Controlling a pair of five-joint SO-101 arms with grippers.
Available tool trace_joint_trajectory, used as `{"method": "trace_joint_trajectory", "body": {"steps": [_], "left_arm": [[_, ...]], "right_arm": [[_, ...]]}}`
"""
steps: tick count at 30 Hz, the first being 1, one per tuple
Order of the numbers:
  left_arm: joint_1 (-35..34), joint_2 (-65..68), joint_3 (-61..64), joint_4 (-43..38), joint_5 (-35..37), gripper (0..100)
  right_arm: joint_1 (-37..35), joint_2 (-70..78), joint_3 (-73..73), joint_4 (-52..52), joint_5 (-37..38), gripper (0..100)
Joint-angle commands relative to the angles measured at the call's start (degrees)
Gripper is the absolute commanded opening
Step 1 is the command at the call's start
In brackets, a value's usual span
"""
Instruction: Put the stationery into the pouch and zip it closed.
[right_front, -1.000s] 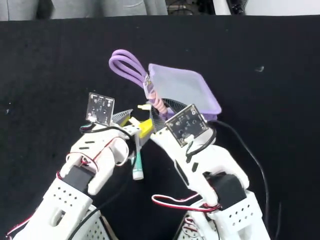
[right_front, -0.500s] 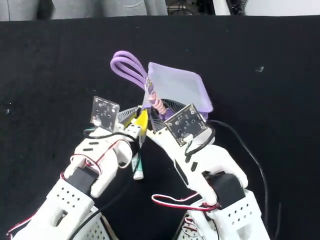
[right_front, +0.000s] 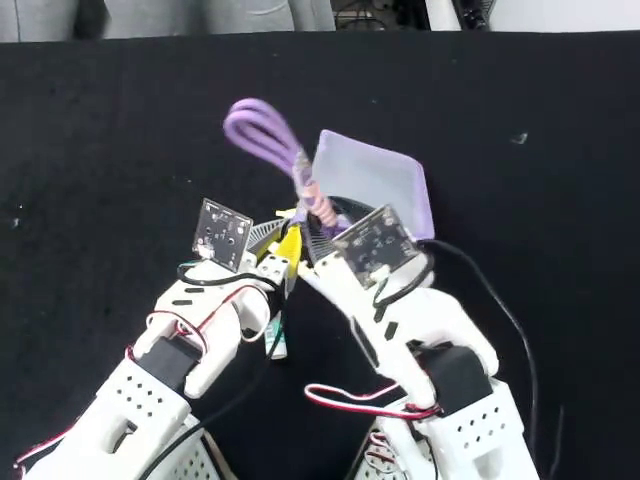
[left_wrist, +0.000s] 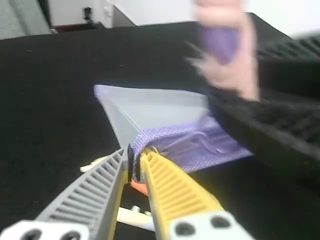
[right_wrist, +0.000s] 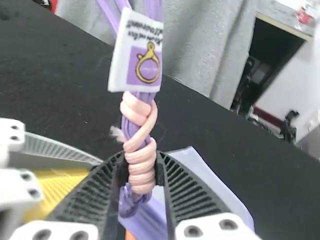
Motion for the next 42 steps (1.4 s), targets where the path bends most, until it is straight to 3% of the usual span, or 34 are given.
{"method": "trace_joint_trajectory", "body": {"steps": [1, 10, 18, 33, 38, 42], "left_arm": [[-6.02, 0.18, -1.01, -0.97, -0.62, 3], [-11.56, 0.18, -0.57, -0.79, -0.62, 3], [-10.95, 0.18, -0.66, 0.79, -0.62, 3], [-4.26, 0.26, 0.13, 0.7, -0.62, 4], [-4.0, 0.26, 0.13, 0.53, -0.26, 18], [-3.91, 0.26, 0.4, 0.35, -0.35, 19]], "right_arm": [[3.78, 0.13, -6.29, 2.99, 0.09, 1.1], [11.69, 0.13, -10.59, 9.58, 0.09, 1.1], [20.92, -0.31, -10.59, 13.1, 2.46, 1.1], [19.78, -0.31, -10.68, 14.42, 2.55, 1.1], [19.87, -0.4, -10.95, 15.65, 2.55, 1.1], [19.87, -0.4, -12.18, 16.97, 2.55, 1.1]]}}
